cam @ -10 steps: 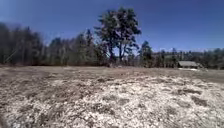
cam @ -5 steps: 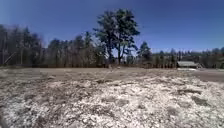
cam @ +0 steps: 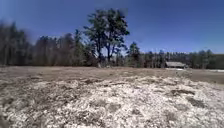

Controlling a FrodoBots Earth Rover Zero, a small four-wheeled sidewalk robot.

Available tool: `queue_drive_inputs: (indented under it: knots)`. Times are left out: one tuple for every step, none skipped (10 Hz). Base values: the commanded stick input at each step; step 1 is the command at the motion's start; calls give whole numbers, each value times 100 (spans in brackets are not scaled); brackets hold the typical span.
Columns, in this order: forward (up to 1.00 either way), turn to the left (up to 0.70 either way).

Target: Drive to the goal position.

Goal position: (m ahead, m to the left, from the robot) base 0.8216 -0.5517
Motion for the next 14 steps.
queue_drive_inputs:
  knots:
    - [70, 0]
    - [70, 0]
    - [70, 0]
    - [70, 0]
    - [70, 0]
    - [70, 0]
    - [70, 0]
    - [70, 0]
    - [70, 0]
    - [70, 0]
    - [70, 0]
    - [70, 0]
    - [70, 0]
    - [70, 0]
